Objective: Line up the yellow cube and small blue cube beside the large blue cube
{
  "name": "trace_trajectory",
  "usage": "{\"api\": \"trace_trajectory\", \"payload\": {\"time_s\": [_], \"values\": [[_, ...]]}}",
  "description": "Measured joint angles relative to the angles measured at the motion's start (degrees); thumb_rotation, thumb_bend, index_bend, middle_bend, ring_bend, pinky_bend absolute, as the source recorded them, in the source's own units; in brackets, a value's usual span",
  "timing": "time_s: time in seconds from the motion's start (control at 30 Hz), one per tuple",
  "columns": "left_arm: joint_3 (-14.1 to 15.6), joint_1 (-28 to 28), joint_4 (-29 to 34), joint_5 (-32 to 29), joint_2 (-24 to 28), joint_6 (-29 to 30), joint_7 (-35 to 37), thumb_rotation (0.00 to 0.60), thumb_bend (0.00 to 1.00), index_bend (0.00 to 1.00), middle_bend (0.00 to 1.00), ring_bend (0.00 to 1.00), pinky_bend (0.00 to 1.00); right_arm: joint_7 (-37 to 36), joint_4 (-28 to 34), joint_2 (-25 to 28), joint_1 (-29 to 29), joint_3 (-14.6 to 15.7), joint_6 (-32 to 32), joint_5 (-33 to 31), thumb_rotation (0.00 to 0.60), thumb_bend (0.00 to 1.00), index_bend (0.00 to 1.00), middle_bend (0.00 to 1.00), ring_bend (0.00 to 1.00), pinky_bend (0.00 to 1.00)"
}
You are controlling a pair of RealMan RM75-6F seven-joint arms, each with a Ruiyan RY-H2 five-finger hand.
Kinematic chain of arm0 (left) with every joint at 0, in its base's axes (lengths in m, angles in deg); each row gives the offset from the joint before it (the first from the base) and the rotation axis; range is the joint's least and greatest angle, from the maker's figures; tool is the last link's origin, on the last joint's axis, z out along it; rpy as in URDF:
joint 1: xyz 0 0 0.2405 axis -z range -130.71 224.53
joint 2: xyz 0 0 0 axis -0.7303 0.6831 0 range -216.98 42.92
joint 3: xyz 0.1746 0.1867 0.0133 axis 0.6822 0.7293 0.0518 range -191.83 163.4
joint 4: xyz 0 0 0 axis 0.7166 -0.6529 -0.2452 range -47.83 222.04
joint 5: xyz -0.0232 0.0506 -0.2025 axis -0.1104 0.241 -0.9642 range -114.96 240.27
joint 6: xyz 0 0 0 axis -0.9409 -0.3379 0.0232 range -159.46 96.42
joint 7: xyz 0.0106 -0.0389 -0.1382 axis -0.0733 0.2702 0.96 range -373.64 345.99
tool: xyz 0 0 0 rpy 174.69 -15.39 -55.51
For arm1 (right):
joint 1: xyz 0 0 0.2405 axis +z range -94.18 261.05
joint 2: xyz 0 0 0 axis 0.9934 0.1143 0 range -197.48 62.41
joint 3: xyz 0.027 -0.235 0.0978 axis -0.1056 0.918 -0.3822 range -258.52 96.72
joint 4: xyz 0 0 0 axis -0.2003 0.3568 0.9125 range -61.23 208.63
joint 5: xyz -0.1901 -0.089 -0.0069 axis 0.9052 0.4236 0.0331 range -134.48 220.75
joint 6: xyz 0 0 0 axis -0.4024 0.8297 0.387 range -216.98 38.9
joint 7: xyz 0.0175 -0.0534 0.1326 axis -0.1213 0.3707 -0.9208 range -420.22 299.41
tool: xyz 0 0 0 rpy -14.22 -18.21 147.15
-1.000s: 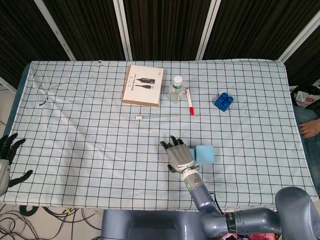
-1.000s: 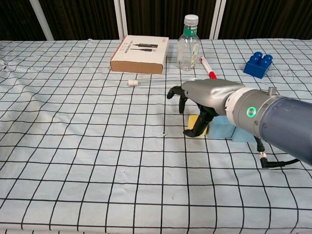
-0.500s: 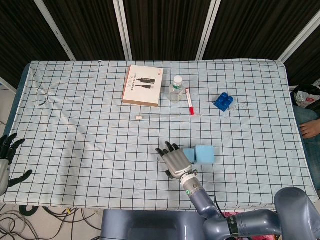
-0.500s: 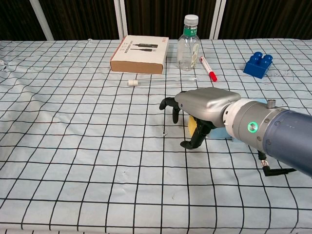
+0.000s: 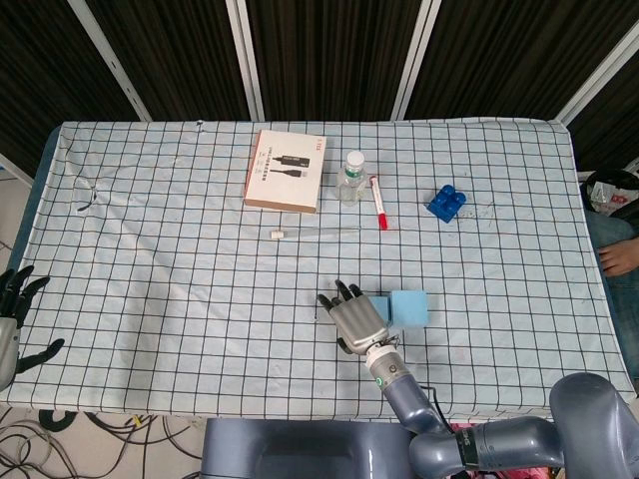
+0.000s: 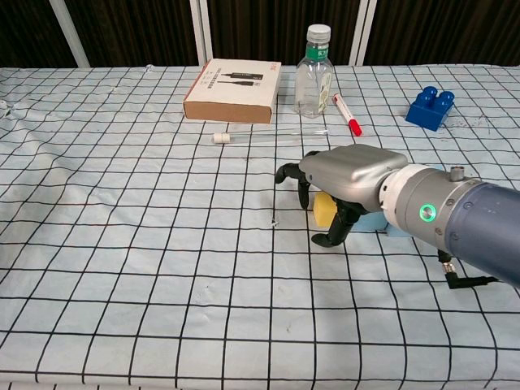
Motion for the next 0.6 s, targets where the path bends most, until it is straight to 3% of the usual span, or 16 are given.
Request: {"api": "trace_trajectory", "payload": {"time_s": [0.6], "values": [[0.0,-0.1,0.0,-0.1,0.0,0.1,-0.2,0.600,0.11,0.18,0.07,0.00,0.00,0.7,-0.1,1.2,-0.5,0.7,0.2,-0.4,0.600,0.26,0.12,0.33,0.00,0.12]]}}
